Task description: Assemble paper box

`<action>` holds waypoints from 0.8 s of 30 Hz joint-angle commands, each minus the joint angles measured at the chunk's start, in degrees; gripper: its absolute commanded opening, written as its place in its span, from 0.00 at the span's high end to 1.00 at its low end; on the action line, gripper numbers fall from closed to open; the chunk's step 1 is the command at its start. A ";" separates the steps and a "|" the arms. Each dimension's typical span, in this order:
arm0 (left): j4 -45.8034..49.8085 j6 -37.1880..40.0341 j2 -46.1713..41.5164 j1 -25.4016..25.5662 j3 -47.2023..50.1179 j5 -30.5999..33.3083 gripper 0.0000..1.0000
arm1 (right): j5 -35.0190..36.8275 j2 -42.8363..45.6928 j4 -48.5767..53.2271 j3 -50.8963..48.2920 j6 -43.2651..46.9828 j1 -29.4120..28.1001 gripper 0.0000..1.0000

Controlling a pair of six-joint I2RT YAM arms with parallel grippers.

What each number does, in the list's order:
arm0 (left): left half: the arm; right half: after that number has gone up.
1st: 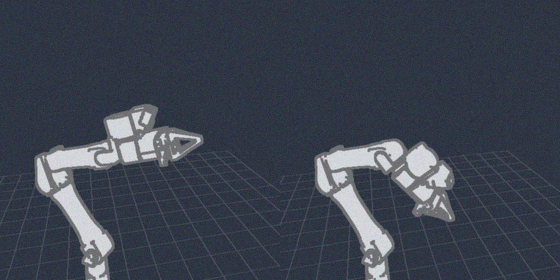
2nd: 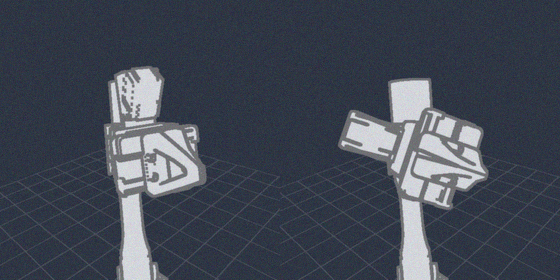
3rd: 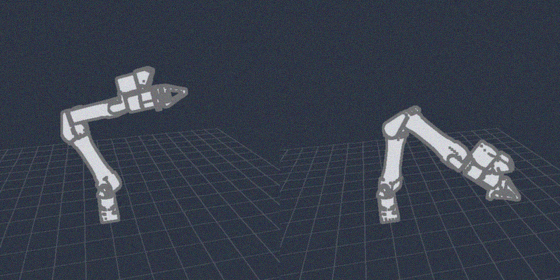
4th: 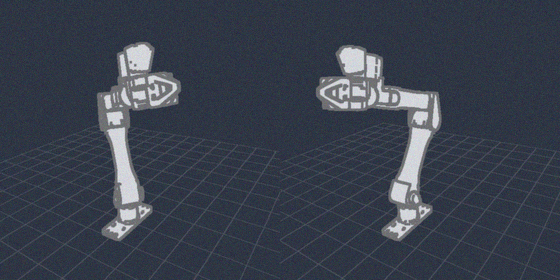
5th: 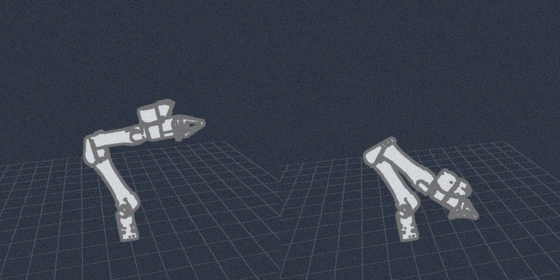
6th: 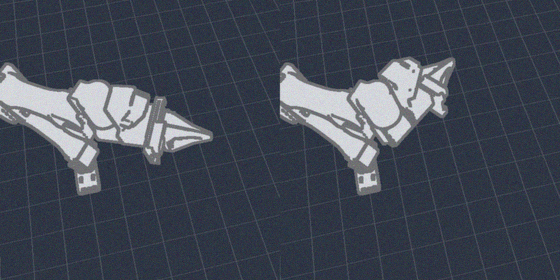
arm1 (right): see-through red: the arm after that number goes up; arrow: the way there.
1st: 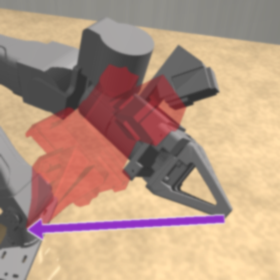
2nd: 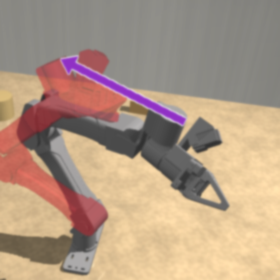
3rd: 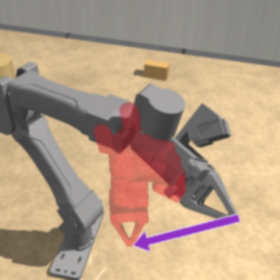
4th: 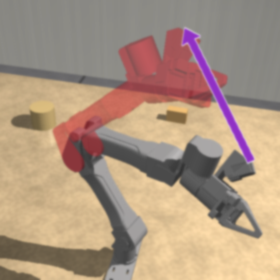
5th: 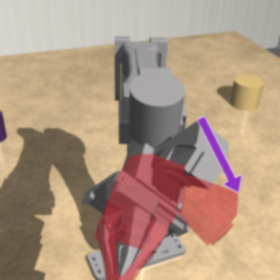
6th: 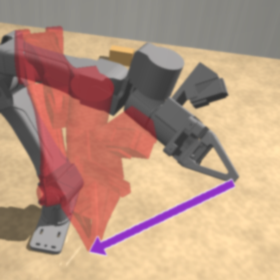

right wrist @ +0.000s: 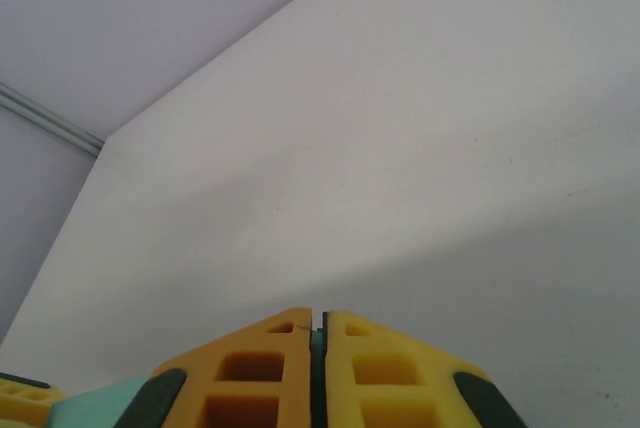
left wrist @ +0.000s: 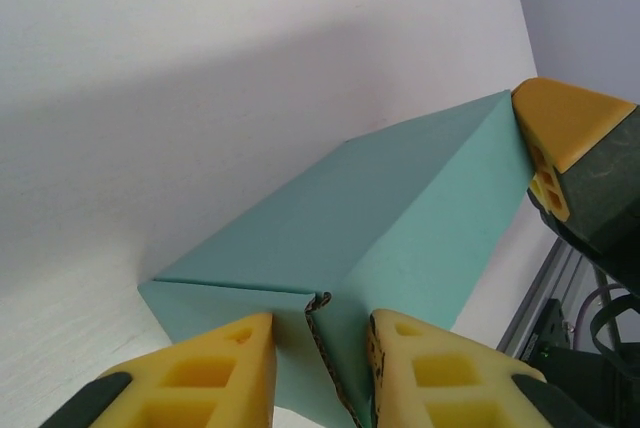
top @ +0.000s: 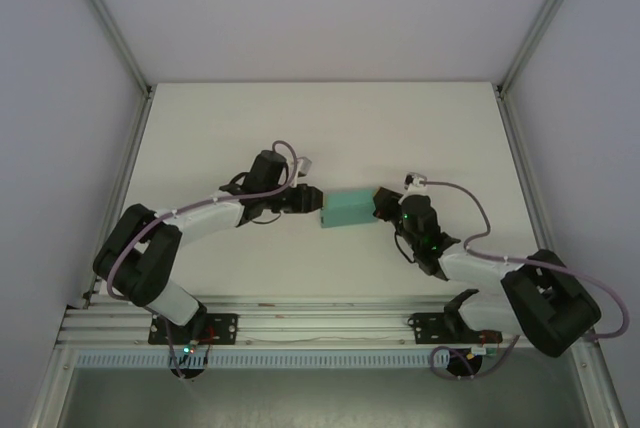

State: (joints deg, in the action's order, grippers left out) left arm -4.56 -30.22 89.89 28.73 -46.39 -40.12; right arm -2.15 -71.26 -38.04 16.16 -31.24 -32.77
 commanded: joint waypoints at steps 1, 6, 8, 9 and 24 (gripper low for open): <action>9.82 0.65 4.95 0.71 3.60 6.46 0.78 | -4.18 -4.05 18.40 -4.54 1.91 -0.75 0.96; 12.59 0.88 2.78 0.80 0.77 7.15 0.82 | -3.92 1.10 23.22 -2.18 2.34 -0.80 0.97; 15.02 1.54 1.68 0.80 -1.92 8.31 0.81 | -2.47 3.02 27.96 0.68 2.46 -0.74 0.93; 16.26 2.02 1.28 0.81 -3.63 8.87 0.81 | -1.71 3.70 30.95 2.67 2.97 -0.80 0.89; 31.19 9.30 -2.18 -0.13 -23.92 22.06 0.00 | -0.23 1.27 54.35 32.25 18.06 -0.41 0.20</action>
State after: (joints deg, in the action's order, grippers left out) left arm 20.51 -23.27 89.97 29.21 -68.86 -25.06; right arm 0.25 -69.82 8.08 44.38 -21.19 -33.08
